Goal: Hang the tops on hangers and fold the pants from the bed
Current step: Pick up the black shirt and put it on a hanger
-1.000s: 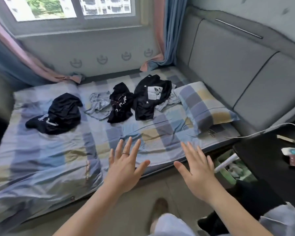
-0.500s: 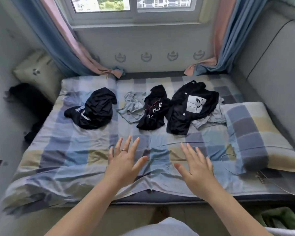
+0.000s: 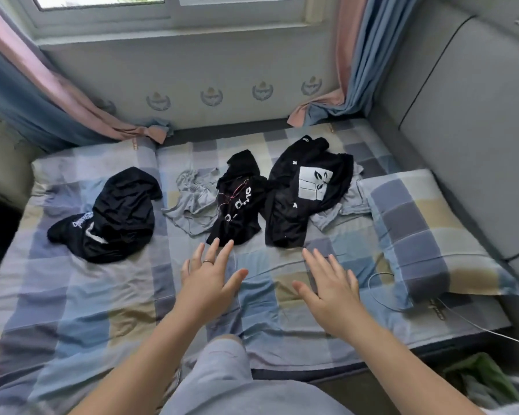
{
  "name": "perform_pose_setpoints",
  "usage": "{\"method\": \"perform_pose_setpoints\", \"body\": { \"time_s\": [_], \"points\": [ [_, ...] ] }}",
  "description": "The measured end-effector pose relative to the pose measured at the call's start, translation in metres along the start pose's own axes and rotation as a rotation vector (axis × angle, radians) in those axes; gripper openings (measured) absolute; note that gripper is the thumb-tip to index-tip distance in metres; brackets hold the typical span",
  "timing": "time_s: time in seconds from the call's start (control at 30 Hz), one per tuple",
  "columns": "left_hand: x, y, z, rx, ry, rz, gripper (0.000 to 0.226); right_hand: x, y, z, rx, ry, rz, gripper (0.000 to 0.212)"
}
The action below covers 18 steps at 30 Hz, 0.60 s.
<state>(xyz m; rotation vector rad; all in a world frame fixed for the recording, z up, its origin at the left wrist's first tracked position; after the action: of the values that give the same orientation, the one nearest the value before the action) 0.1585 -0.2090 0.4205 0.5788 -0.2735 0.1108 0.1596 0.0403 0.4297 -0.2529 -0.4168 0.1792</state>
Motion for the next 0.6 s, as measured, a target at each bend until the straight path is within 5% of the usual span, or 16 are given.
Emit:
{"method": "perform_pose_setpoints", "body": {
  "time_s": [0.27,0.6],
  "points": [
    [-0.142,-0.040,-0.026,-0.050,-0.070,-0.076,0.071,-0.094,0.020,-0.036,-0.017,0.002,-0.153,0.069],
    [-0.349,-0.192,-0.110,-0.025,-0.215,0.029,0.072,-0.325,0.004,-0.157,-0.033,-0.112,-0.174,0.070]
  ]
}}
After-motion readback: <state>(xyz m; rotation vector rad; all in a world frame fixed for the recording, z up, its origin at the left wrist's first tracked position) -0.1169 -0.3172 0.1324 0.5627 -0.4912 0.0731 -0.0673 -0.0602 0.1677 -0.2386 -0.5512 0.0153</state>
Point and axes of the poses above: each hand's wrist, its own x-axis away from the middle knuckle, its own z-axis out of the back of the hand, y = z × x, the point moved 6 cm from there along -x, towards the middle knuckle, and after that the axes turned 12 degrees about x, right-handed, at the moved point
